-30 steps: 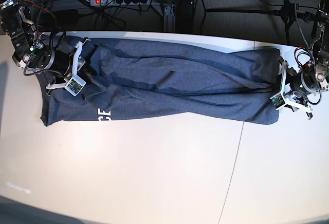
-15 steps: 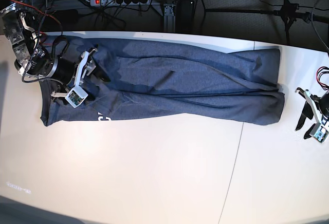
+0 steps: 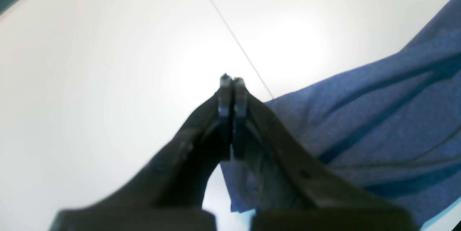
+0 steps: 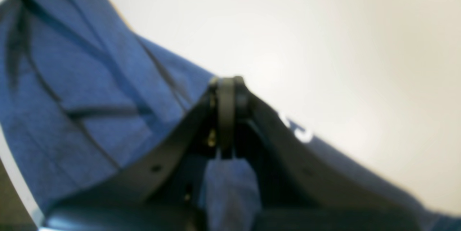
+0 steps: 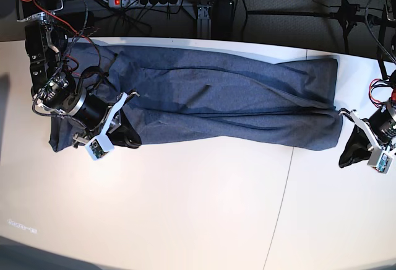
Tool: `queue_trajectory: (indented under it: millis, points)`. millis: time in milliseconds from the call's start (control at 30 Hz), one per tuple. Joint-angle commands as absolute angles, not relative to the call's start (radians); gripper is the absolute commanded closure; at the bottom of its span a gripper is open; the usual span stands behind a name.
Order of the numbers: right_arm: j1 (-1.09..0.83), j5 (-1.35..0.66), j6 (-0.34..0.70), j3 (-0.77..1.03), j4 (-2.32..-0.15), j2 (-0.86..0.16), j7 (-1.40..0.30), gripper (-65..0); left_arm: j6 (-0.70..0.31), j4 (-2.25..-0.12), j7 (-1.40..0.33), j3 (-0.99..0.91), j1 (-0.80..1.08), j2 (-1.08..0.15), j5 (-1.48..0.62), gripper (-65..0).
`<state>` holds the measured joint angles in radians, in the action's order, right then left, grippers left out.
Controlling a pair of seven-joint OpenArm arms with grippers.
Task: Fold the T-shirt properly
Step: 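Lay the folded edge down and pull both grippers back along the shirt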
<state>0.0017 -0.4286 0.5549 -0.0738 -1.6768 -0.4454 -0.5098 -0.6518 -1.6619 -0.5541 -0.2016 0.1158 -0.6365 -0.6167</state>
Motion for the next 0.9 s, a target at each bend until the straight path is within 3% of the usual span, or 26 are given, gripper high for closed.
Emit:
queue_trajectory:
  millis: [0,400,867]
  points:
    - [0.001,-0.436,0.568,-0.056,-1.691,-0.447,-0.498,0.0,-0.663,-1.676,-0.536,-0.21,0.1,-0.646,-0.632,0.0]
    - [-0.158,-0.398,0.542,0.026,-1.622,-0.446,-0.497,0.0,-0.667,-1.574,-0.556,-0.166,0.1,-0.517,-0.607,0.0]
    - [-0.164,-0.428,0.542,0.209,-1.62,-0.462,-0.508,0.0,-0.666,-1.522,-0.534,-0.153,0.1,-0.513,-0.557,0.0]
